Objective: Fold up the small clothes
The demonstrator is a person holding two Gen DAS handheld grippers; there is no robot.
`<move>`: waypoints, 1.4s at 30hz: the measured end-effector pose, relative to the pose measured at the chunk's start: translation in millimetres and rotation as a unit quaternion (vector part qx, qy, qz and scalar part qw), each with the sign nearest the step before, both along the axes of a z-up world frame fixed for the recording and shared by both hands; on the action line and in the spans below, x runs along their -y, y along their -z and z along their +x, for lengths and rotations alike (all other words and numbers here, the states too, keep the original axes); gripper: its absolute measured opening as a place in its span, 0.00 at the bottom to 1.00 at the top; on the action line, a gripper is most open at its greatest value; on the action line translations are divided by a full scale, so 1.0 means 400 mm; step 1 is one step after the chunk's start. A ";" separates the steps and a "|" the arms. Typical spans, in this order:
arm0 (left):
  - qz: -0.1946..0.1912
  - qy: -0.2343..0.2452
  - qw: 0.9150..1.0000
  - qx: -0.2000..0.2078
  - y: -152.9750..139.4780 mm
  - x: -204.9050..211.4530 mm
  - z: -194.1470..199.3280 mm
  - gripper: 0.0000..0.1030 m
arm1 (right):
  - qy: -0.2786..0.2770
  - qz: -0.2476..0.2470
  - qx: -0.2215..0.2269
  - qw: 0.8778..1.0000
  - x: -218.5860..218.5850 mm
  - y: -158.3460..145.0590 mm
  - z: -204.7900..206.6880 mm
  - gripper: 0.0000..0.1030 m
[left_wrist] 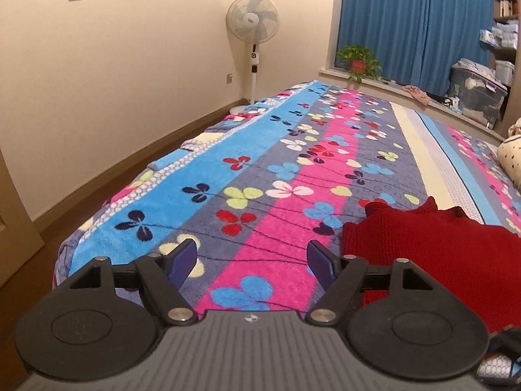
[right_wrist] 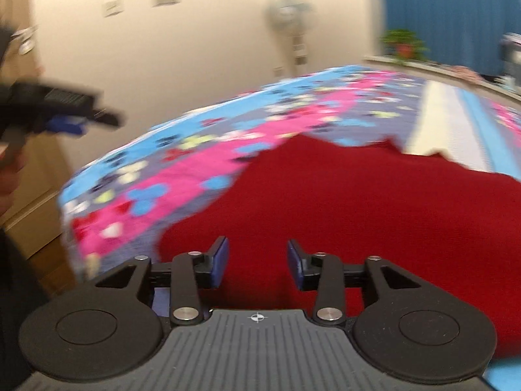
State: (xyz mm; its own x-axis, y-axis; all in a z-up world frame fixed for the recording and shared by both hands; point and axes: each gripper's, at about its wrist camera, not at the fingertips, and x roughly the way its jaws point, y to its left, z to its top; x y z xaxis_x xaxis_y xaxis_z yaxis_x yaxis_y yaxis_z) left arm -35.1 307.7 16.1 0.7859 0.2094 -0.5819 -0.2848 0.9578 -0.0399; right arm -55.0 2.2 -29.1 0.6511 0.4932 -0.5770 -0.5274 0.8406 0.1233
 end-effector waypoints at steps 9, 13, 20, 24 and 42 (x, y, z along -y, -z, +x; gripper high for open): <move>-0.015 -0.005 1.000 -0.005 0.008 -0.027 -0.001 0.77 | -0.060 -0.126 0.013 0.990 -0.219 0.087 -0.007 0.66; -0.028 -0.008 1.000 -0.007 0.009 -0.036 0.006 0.77 | -0.061 -0.181 0.053 0.980 -0.233 0.103 -0.027 0.48; -0.024 -0.003 1.000 -0.008 0.007 -0.014 0.012 0.77 | -0.062 -0.141 0.024 0.988 -0.193 0.068 0.001 0.20; -0.021 -0.003 1.000 -0.009 0.007 -0.006 0.014 0.77 | -0.041 -0.080 -0.016 0.996 -0.142 -0.017 0.052 0.14; 0.043 0.017 0.998 -0.036 0.015 0.118 0.068 0.77 | 0.572 0.208 -0.175 0.774 0.823 0.046 -0.006 0.24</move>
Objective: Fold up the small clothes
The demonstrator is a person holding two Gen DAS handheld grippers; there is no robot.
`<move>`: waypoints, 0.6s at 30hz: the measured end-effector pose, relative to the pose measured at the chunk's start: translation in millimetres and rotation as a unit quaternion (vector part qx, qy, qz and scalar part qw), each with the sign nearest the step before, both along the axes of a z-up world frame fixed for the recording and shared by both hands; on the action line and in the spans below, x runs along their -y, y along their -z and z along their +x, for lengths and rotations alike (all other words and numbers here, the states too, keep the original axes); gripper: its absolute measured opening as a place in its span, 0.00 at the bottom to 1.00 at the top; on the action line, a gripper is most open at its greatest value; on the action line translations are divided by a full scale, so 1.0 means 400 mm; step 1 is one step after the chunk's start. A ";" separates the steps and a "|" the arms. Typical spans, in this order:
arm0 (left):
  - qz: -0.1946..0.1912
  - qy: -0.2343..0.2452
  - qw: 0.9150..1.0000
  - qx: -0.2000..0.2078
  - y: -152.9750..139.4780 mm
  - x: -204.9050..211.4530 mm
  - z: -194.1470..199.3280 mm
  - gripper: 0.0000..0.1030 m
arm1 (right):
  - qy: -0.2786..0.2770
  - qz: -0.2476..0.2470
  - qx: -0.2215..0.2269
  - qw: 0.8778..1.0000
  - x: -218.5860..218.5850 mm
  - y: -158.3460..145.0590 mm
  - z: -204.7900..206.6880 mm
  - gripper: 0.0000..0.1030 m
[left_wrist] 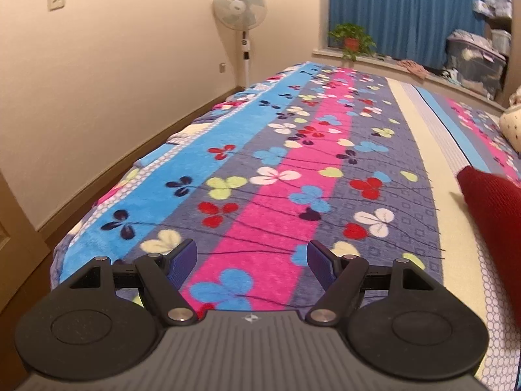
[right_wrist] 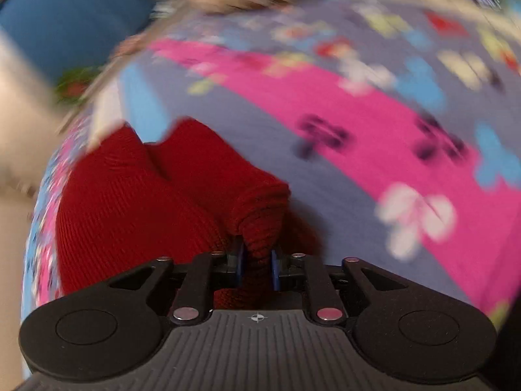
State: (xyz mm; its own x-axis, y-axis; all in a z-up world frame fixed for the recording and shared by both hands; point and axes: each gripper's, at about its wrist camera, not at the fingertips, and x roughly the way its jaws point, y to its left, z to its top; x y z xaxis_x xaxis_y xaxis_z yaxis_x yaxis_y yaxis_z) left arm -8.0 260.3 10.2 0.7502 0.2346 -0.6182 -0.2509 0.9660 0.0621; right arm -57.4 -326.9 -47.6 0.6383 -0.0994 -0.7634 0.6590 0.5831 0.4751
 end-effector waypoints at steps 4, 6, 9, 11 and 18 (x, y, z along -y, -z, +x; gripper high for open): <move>0.027 0.023 0.999 -0.002 0.004 0.069 0.023 0.77 | 0.009 -0.064 0.037 0.997 0.017 -0.092 -0.020 0.28; 0.037 0.036 0.999 -0.001 0.006 0.101 0.032 0.77 | -0.002 -0.076 0.065 0.995 0.038 -0.146 -0.018 0.28; 0.045 0.057 0.997 -0.003 0.012 0.143 0.042 0.77 | -0.094 -0.085 0.096 0.987 0.055 -0.211 0.033 0.37; 0.056 0.065 0.996 -0.004 0.018 0.171 0.049 0.78 | -0.186 -0.109 0.106 0.971 0.041 -0.250 0.085 0.56; 0.098 0.087 0.991 0.004 0.036 0.249 0.050 0.79 | -0.387 -0.185 0.089 0.899 -0.030 -0.208 0.187 0.68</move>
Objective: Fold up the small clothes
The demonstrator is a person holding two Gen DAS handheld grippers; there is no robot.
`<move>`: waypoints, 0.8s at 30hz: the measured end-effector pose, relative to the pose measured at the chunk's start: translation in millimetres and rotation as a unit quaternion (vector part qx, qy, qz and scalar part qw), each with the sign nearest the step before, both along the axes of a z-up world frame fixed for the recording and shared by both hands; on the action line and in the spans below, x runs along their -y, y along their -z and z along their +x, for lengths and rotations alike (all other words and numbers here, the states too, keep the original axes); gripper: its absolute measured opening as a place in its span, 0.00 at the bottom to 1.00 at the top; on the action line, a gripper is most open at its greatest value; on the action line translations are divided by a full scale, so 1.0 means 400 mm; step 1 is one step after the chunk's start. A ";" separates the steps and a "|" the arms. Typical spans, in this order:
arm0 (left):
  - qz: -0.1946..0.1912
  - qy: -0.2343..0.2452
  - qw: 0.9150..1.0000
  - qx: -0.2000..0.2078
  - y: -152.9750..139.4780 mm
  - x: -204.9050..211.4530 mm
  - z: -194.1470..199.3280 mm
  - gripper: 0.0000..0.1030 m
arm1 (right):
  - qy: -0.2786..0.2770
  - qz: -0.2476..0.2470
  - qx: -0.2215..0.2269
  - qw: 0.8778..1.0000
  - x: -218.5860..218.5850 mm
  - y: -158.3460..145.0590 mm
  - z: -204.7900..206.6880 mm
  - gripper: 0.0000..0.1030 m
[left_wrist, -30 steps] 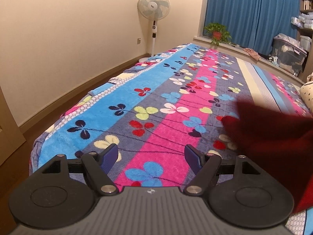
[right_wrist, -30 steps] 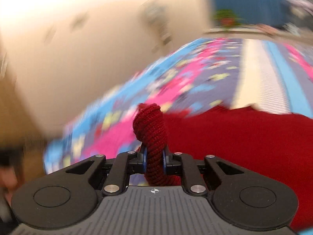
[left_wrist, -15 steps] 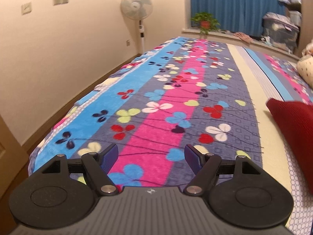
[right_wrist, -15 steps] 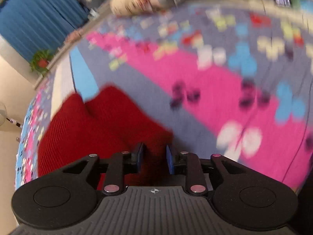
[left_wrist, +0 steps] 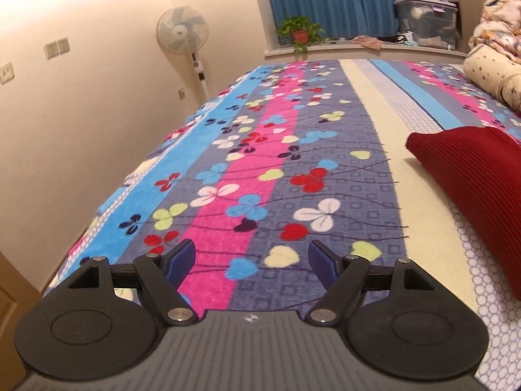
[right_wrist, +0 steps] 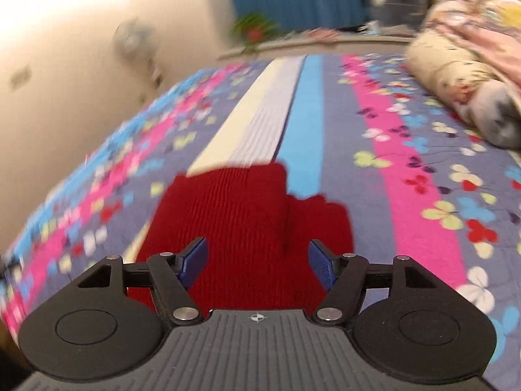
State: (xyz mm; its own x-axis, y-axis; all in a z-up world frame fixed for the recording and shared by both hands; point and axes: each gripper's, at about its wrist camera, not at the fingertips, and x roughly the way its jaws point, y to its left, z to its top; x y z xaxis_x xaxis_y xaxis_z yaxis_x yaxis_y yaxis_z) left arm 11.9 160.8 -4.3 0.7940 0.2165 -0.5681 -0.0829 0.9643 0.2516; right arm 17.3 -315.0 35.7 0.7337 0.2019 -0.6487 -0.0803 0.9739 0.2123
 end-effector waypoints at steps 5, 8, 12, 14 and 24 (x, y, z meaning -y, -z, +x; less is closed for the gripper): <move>-0.013 0.028 0.999 -0.009 0.011 0.042 0.016 0.80 | -0.005 -0.062 -0.149 0.987 -0.024 0.185 0.046 0.68; -0.032 0.033 0.999 -0.022 0.014 0.083 0.042 0.81 | -0.006 -0.054 -0.122 0.991 -0.022 0.150 0.054 0.67; -0.095 0.055 0.994 -0.027 0.002 0.169 0.106 0.84 | 0.024 0.000 -0.119 0.993 0.019 0.146 0.076 0.68; -0.123 0.070 0.990 -0.026 -0.005 0.225 0.147 0.88 | 0.036 0.029 -0.129 0.991 0.035 0.156 0.092 0.69; -0.293 0.066 0.949 -0.101 0.085 0.368 0.356 0.89 | 0.043 0.065 -0.155 0.985 0.055 0.185 0.141 0.82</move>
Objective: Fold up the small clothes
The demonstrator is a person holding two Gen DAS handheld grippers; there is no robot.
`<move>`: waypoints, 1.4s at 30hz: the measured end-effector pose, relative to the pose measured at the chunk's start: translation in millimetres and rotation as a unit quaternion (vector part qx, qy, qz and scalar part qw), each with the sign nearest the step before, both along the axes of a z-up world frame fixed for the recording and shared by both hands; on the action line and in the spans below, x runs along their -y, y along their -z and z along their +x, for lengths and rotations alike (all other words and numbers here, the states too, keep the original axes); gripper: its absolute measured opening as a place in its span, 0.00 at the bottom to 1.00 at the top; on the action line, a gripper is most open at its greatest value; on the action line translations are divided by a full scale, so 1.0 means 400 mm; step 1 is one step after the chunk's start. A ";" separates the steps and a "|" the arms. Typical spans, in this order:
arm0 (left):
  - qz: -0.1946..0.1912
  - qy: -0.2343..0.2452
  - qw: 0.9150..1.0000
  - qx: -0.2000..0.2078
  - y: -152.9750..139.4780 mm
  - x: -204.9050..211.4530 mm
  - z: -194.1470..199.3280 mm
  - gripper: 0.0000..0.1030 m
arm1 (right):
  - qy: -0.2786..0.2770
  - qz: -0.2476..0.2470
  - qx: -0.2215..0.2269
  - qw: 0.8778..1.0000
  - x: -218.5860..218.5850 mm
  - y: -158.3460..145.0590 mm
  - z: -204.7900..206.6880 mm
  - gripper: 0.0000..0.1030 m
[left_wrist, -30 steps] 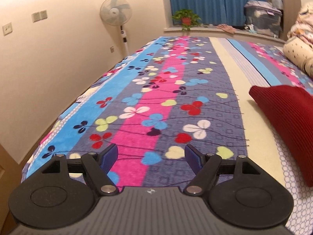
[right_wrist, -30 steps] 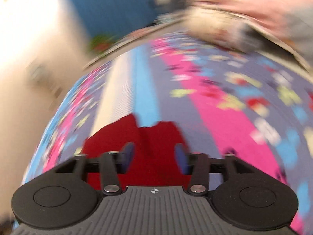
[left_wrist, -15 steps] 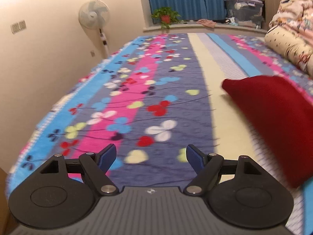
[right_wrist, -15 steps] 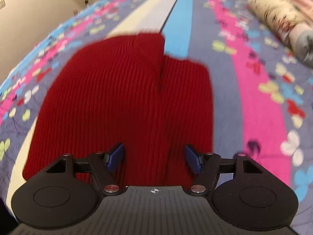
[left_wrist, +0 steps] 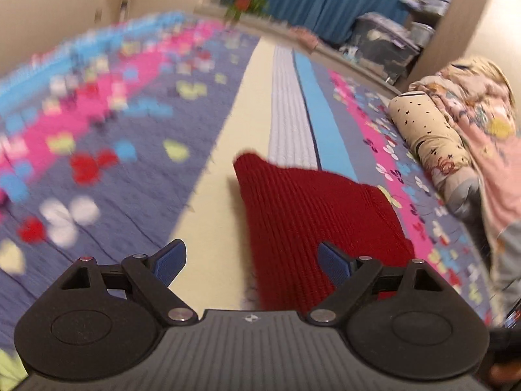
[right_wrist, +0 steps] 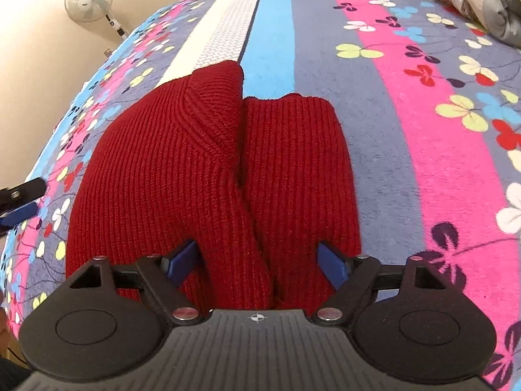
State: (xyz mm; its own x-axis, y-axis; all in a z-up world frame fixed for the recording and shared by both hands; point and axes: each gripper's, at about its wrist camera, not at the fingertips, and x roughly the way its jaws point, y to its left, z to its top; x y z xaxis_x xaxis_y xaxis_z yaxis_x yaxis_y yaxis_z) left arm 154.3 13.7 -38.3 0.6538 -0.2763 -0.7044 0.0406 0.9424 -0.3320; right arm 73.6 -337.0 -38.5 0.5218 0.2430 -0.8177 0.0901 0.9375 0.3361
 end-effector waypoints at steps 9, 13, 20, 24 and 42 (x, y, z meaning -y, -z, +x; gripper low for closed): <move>-0.193 -0.001 0.976 -0.100 0.168 -0.020 0.119 0.90 | -0.001 0.004 -0.009 1.000 0.003 0.008 0.018 0.85; -0.240 0.005 0.964 -0.118 0.210 -0.008 0.154 0.90 | -0.001 0.008 -0.008 1.000 0.006 0.009 0.015 0.85; -0.234 -0.011 0.965 -0.118 0.232 0.025 0.165 0.83 | 0.009 0.018 -0.004 1.000 0.014 0.011 0.010 0.84; -0.194 0.003 0.977 -0.092 0.188 0.040 0.143 0.66 | 0.012 0.014 0.002 1.000 0.013 0.008 0.008 0.78; -0.037 0.024 0.999 0.019 -0.145 -0.108 0.076 0.61 | -0.104 0.109 0.110 0.982 -0.113 -0.059 0.019 0.48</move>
